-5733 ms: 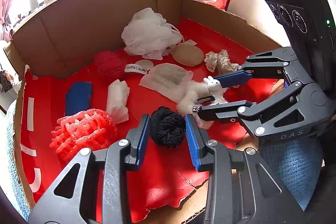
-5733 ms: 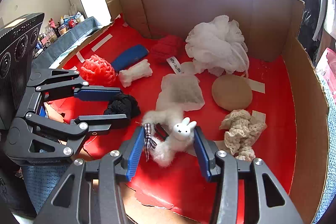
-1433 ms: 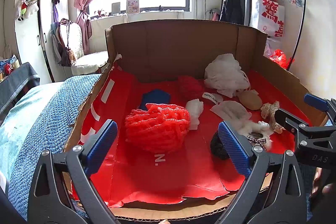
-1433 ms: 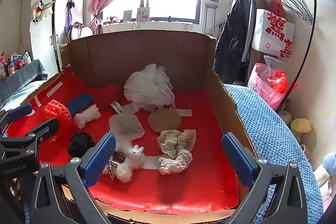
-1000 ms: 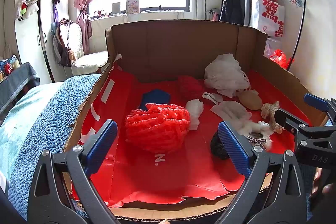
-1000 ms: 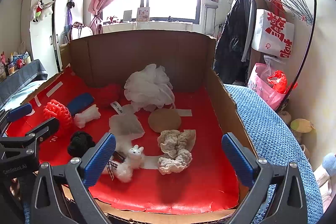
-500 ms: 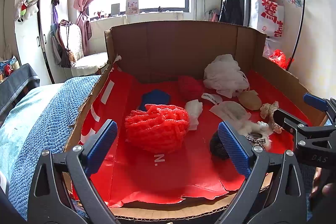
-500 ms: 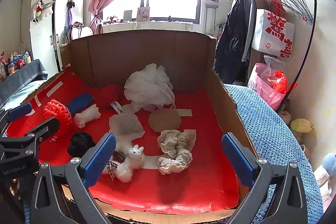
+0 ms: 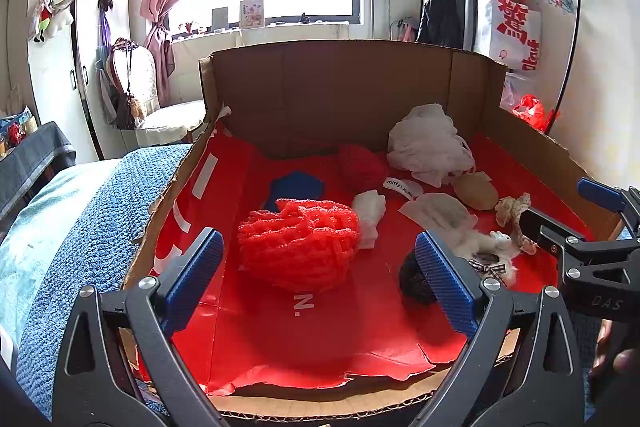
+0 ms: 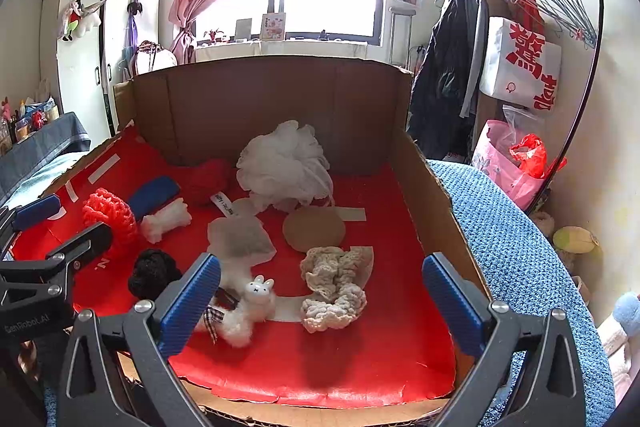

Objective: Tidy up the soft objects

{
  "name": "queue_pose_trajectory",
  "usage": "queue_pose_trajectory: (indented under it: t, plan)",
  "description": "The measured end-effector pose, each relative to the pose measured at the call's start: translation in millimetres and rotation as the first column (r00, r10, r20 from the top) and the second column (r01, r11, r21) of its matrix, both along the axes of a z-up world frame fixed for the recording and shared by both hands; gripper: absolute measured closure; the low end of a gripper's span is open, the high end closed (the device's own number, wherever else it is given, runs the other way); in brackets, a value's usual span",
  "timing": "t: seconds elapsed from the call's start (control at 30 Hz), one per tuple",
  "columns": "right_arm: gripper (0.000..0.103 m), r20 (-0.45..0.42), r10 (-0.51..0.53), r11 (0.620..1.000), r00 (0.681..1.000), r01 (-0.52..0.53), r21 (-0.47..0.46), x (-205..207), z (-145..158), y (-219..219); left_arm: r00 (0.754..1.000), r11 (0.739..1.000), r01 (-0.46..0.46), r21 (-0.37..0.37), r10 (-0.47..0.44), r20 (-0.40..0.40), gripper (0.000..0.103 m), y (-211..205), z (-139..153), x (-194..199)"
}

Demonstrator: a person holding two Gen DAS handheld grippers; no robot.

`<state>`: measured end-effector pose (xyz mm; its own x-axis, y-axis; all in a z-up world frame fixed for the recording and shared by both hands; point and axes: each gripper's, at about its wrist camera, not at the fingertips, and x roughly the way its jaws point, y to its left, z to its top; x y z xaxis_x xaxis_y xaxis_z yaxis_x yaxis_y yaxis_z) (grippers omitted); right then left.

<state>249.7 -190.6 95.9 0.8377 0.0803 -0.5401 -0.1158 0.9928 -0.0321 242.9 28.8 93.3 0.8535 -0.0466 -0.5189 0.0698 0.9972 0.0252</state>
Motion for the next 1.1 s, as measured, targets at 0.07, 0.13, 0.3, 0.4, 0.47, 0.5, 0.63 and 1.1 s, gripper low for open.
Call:
queue_pose_trajectory:
  t: [0.07,0.13,0.3,0.4,0.47,0.5,0.63,1.1]
  plan:
    - [0.0,0.001,0.0,1.0,1.0,0.0,0.001,0,0,0,1.0,1.0,0.0,0.001,0.0,0.0,0.005,0,0,0]
    - [0.0,0.001,0.0,1.0,1.0,0.0,0.0,0,0,0,1.0,1.0,0.0,0.001,0.0,0.0,0.005,0,0,0]
    - [0.0,0.0,0.002,1.0,1.0,-0.002,0.0,0,0,0,1.0,1.0,0.0,0.001,0.0,-0.001,0.005,0,0,0]
    - [0.0,-0.001,0.001,1.0,1.0,-0.001,0.0,0,0,-1,1.0,1.0,0.0,0.0,0.0,-0.002,0.005,0,0,0]
    - [0.0,0.001,0.0,1.0,1.0,0.0,0.001,0,0,0,1.0,1.0,0.0,0.0,0.0,-0.001,0.005,0,1,-1]
    - [0.0,0.0,0.001,1.0,1.0,-0.001,0.001,0,0,0,1.0,1.0,0.001,0.0,-0.001,-0.001,0.005,0,1,-1]
    - [0.0,0.001,0.0,1.0,1.0,0.0,0.0,0,0,0,1.0,1.0,0.001,0.001,-0.001,0.001,0.005,-1,1,-1]
    - [0.0,0.075,0.015,0.999,0.997,-0.017,0.033,-35,40,-6,1.0,0.999,-0.006,-0.052,0.007,0.018,0.005,8,32,-36]
